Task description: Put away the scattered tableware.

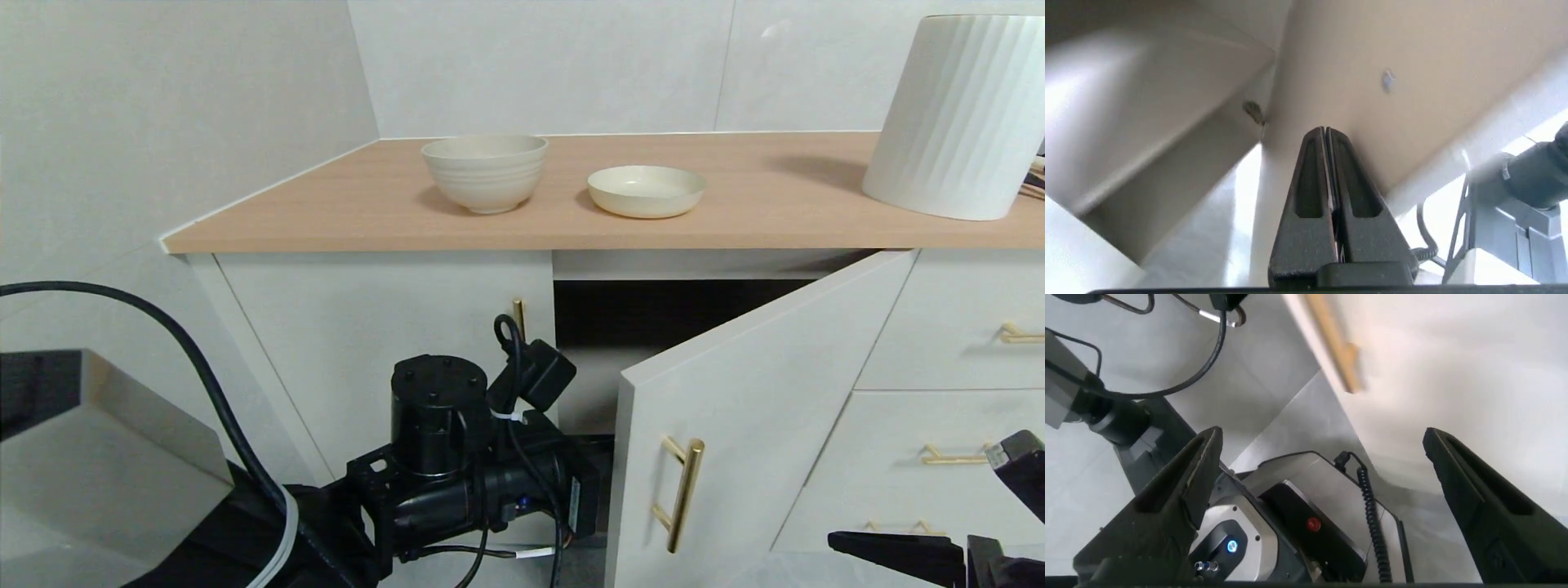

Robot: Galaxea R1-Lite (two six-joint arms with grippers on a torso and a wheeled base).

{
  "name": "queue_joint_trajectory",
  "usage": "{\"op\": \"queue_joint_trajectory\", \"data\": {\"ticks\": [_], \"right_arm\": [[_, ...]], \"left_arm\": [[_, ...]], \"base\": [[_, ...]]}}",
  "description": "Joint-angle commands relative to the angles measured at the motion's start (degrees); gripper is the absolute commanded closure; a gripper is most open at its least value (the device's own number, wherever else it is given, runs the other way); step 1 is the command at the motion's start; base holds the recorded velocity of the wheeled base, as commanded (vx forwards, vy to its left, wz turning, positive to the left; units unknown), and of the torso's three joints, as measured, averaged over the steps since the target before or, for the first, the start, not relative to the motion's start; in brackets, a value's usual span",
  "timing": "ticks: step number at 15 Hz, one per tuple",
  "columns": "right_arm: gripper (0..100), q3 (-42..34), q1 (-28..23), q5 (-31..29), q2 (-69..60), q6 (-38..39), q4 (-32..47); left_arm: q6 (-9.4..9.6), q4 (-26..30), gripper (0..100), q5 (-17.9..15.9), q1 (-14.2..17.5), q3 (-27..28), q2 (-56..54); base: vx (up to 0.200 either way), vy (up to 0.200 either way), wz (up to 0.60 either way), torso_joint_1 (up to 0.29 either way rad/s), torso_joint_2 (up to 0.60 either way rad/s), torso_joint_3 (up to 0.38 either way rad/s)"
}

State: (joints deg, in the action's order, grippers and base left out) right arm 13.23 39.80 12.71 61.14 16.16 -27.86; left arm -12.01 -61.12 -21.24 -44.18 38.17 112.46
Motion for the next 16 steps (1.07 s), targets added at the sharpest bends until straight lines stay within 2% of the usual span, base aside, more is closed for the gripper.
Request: {"op": "queue_joint_trajectory", "data": {"ticks": [1,3,8,11,16], "right_arm": [[0,0.0,0.0,0.0,0.0,0.0,0.0],[0,0.0,0.0,-0.1,-0.5,0.0,0.0],[0,0.0,0.1,0.2,-1.0,0.0,2.1],[0,0.0,0.1,0.2,-1.5,0.0,2.2],[0,-1.5,0.4,0.2,-1.9,0.0,2.2]], "left_arm": [[-0.03,0.0,100,0.2,0.1,1.6,1.0],[-0.03,0.0,100,0.2,0.1,3.3,1.9],[-0.03,0.0,100,0.2,0.1,3.8,2.4],[-0.03,0.0,100,0.3,0.1,5.4,3.1],[-0.03,0.1,100,2.7,-1.7,8.1,6.2]], "base": [[0.0,0.0,0.0,0.0,0.0,0.0],[0.0,0.0,0.0,0.0,0.0,0.0],[0.0,0.0,0.0,0.0,0.0,0.0],[-0.2,0.0,0.0,0.004,0.0,-0.001],[0.0,0.0,0.0,0.0,0.0,0.0]]}}
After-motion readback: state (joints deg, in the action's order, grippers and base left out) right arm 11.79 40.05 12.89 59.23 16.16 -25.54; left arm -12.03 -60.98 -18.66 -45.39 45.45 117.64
